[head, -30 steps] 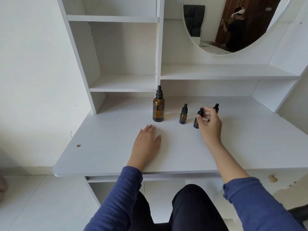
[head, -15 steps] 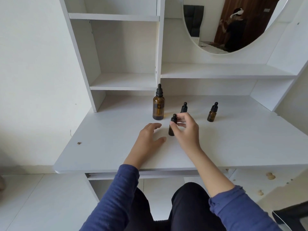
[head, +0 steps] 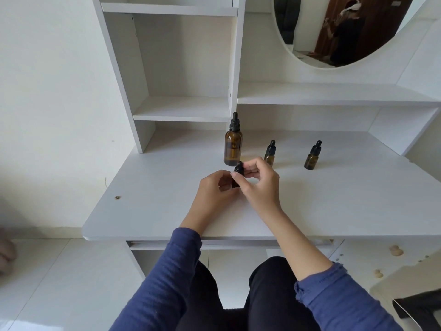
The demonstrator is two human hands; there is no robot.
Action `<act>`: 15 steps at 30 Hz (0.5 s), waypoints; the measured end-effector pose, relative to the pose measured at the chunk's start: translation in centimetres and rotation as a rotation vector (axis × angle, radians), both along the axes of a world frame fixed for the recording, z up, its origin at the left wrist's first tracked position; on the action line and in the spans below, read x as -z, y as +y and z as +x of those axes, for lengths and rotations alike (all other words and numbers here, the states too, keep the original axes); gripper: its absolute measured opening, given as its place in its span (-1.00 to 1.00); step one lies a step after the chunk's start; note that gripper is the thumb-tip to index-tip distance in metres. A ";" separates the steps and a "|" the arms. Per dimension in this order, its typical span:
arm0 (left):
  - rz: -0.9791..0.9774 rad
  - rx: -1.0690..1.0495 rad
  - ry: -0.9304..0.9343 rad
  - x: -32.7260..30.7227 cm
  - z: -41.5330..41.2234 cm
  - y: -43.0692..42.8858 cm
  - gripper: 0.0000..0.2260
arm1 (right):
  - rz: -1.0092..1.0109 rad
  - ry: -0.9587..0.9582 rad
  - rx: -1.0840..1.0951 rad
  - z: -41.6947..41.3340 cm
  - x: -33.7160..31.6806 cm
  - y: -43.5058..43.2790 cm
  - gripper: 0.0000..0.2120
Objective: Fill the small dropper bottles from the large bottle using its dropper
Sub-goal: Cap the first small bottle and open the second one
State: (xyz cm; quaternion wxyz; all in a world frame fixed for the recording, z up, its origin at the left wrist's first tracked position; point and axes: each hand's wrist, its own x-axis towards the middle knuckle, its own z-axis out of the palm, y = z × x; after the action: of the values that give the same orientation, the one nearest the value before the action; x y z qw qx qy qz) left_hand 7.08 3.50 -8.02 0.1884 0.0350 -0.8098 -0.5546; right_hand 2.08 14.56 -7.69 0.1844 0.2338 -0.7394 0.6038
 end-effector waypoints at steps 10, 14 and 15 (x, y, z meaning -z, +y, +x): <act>-0.018 -0.021 -0.006 0.3 -0.4 -0.3 -0.82 | -0.026 -0.031 -0.030 0.2 -0.1 0.3 -0.85; -0.035 -0.013 -0.002 0.2 -0.4 -0.3 -0.82 | -0.046 -0.060 -0.040 0.2 -0.2 0.3 -0.84; -0.041 -0.009 -0.003 0.2 -0.4 -0.3 -0.82 | -0.046 -0.067 -0.048 0.1 -0.2 0.4 -0.84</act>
State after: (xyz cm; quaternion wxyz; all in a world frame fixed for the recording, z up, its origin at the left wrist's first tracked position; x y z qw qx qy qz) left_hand 6.67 3.18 -8.24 0.1902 0.0356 -0.8212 -0.5368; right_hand 2.22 14.93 -7.52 0.1505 0.2267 -0.7252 0.6325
